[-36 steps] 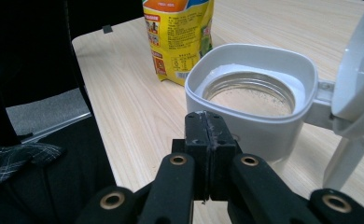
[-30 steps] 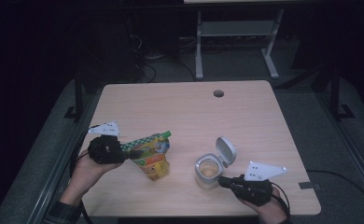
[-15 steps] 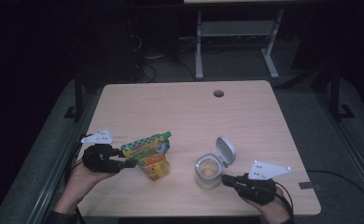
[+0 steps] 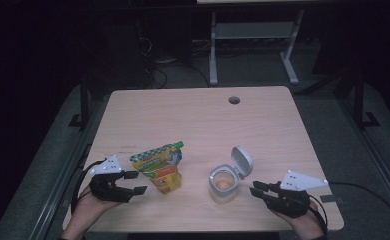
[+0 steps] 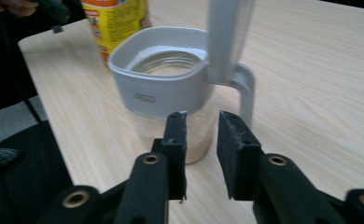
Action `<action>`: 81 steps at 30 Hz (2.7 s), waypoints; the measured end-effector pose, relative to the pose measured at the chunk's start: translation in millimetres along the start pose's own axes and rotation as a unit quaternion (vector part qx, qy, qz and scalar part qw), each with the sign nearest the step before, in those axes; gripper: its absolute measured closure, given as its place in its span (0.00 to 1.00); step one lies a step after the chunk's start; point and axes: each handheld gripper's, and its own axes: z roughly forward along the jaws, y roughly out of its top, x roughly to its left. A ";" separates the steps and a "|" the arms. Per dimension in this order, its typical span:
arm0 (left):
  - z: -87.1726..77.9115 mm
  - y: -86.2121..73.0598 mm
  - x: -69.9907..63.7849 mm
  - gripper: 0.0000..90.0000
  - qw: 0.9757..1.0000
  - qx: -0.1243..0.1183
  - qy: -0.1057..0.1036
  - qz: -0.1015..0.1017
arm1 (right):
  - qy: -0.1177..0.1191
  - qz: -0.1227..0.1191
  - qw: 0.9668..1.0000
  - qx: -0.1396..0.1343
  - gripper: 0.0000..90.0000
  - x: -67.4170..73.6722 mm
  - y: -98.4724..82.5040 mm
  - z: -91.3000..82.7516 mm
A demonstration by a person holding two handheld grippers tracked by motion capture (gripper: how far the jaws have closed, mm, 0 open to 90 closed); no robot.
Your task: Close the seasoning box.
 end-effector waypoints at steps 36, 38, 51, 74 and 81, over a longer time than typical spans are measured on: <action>15.7 -30.6 2.1 0.19 1.000 0.003 0.021 -0.014 | -0.049 0.025 0.998 -0.040 1.00 -30.4 17.5 12.1; 15.9 -30.7 2.1 0.19 1.000 0.003 0.020 -0.014 | -0.043 0.020 0.998 -0.043 1.00 -28.0 21.3 13.1; 17.2 -31.9 2.0 0.19 1.000 0.003 0.015 -0.016 | -0.011 0.008 0.998 -0.060 1.00 -15.0 38.1 22.2; 19.7 -32.4 0.2 0.19 1.000 0.001 0.011 -0.013 | -0.051 0.022 0.997 -0.053 0.83 -25.9 27.1 17.3; 18.5 -32.4 0.4 0.19 1.000 -0.006 0.017 -0.012 | -0.084 0.037 0.995 -0.039 0.67 -36.7 11.3 12.9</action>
